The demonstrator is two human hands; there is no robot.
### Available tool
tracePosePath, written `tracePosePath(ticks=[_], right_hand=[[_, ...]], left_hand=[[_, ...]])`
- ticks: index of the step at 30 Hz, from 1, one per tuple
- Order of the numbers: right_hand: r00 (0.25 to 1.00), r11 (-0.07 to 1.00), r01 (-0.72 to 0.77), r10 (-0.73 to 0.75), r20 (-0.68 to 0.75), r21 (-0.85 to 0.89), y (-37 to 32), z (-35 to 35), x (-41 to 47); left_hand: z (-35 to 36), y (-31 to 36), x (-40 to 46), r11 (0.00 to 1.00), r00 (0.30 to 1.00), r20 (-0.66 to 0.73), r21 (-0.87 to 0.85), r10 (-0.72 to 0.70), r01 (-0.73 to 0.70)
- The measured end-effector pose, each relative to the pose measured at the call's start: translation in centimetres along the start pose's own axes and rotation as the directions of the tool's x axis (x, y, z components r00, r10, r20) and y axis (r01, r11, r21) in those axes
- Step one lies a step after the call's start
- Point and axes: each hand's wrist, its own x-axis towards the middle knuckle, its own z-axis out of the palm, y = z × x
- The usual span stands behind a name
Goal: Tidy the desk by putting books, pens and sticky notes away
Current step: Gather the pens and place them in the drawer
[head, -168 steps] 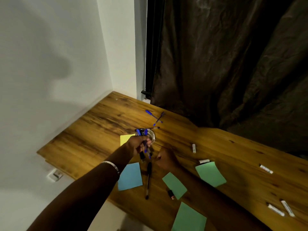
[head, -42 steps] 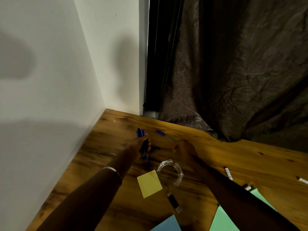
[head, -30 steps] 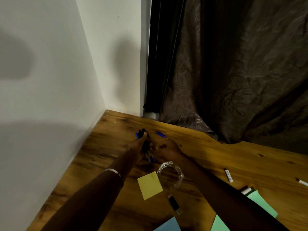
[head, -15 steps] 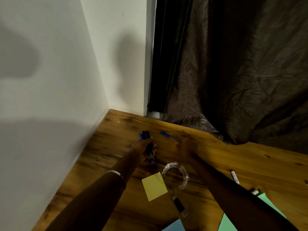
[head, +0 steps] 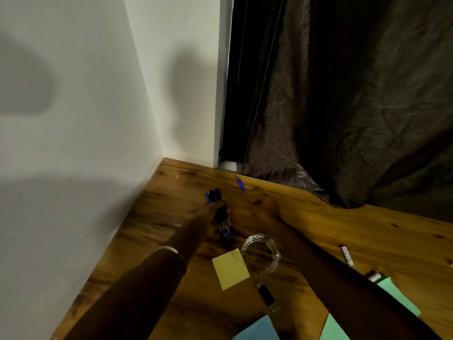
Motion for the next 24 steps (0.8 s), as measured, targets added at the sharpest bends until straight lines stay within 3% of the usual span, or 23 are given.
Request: tracePosePath(ticks=[3, 10, 24], right_hand=[[0.996, 0.997, 0.059, -0.062, 0.063, 0.052, -1.4, 0.2, -1.7], [0.971, 0.986, 0.032, -0.070, 0.231, 0.165, -1.9, 1.5, -5.2], [0.993, 0.986, 0.033, -0.050, 0.104, 0.163, 0.9, -1.2, -9.9]], left_hand=[[0.4, 0.2, -0.3, 1.000, 0.999, 0.021, -0.012, 0.029, -0.029], [1.1, -0.3, -1.3, 0.998, 1.000, 0.018, -0.065, 0.008, -0.006], [1.9, -2.9, -5.7, 1.000, 0.999, 0.046, 0.026, -0.007, 0.006]])
